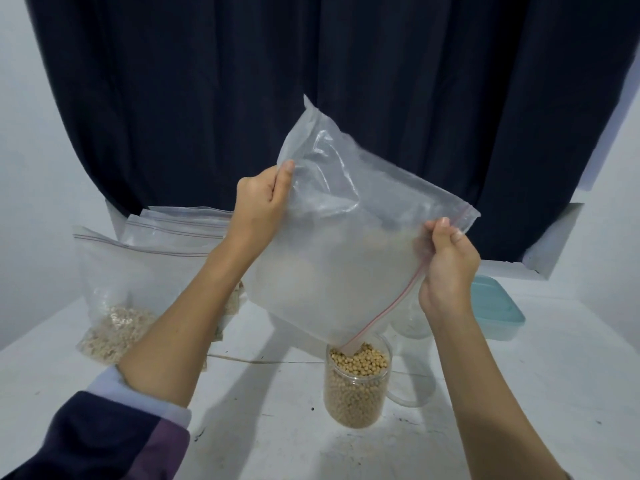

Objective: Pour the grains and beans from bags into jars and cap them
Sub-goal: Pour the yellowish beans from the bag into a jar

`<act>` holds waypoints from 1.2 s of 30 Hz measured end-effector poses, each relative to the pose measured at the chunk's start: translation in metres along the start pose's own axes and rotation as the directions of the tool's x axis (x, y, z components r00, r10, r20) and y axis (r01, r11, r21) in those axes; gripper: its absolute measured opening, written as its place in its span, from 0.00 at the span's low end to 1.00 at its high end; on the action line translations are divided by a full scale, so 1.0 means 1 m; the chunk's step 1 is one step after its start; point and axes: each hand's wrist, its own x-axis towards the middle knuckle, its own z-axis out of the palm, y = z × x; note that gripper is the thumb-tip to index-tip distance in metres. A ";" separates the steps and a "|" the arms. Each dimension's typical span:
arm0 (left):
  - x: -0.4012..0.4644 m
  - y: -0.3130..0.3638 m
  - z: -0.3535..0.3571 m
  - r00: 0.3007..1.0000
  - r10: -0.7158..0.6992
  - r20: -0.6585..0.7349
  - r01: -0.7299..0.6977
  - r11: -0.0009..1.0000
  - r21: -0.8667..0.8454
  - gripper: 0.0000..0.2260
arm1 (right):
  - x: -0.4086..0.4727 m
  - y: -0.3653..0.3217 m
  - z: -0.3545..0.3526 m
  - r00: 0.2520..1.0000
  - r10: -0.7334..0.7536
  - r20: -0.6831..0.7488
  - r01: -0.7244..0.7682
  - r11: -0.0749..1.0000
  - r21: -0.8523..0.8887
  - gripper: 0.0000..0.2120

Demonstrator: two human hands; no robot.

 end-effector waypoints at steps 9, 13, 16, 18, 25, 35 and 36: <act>0.005 0.004 0.001 0.999 0.027 -0.017 -0.028 0.999 -0.023 0.22 | 0.003 0.000 0.002 1.000 0.010 -0.014 -0.009 0.999 0.036 0.13; 0.004 -0.001 0.003 0.999 0.031 -0.015 -0.031 0.999 -0.012 0.22 | 0.000 0.005 0.003 0.999 0.034 -0.004 -0.034 0.999 0.007 0.13; 0.003 -0.004 0.002 0.999 0.026 -0.025 -0.026 0.999 -0.019 0.22 | -0.001 0.006 0.003 0.999 0.054 -0.008 -0.054 0.998 0.014 0.13; 0.004 -0.005 0.001 0.999 0.035 -0.023 -0.035 0.999 -0.017 0.22 | 0.000 0.006 0.003 0.998 0.051 -0.022 -0.051 0.999 0.018 0.14; 0.013 -0.007 0.002 0.999 0.039 -0.012 -0.039 0.999 -0.009 0.22 | 0.002 0.008 0.007 0.996 0.087 -0.016 -0.087 0.996 0.005 0.14; 0.047 -0.008 0.030 0.970 -0.123 0.209 0.091 0.983 0.158 0.21 | 0.037 0.006 0.010 0.921 0.347 -0.174 -0.351 0.936 0.010 0.10; 0.049 -0.009 0.033 0.966 -0.136 0.220 0.100 0.981 0.169 0.21 | 0.039 0.007 0.010 0.916 0.358 -0.183 -0.364 0.932 0.003 0.09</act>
